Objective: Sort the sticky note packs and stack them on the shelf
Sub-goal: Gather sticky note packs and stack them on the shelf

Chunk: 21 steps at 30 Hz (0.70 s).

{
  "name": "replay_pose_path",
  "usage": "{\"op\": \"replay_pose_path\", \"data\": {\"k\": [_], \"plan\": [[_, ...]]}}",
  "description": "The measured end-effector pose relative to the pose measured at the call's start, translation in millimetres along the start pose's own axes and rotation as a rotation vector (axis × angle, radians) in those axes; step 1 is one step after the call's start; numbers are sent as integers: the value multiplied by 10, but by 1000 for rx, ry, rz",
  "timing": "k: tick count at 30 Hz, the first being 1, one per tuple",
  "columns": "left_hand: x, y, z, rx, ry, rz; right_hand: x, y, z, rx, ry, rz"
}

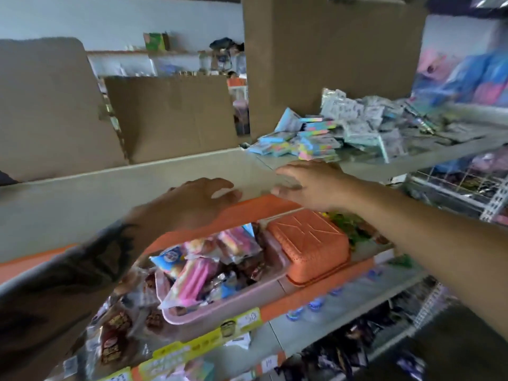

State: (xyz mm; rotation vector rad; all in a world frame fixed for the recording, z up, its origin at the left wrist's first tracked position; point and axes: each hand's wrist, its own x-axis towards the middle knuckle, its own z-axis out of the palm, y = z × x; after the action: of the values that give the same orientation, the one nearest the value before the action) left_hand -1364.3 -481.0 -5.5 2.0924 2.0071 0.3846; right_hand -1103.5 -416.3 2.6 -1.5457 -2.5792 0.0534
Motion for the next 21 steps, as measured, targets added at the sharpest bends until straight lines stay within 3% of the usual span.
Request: {"op": "replay_pose_path", "data": {"k": [8, 21], "plan": [[1055, 637, 112, 34, -21, 110, 86, 946, -106, 20, 58, 57], [2656, 917, 70, 5, 130, 177, 1608, 1770, -584, -101, 215, 86]]}}
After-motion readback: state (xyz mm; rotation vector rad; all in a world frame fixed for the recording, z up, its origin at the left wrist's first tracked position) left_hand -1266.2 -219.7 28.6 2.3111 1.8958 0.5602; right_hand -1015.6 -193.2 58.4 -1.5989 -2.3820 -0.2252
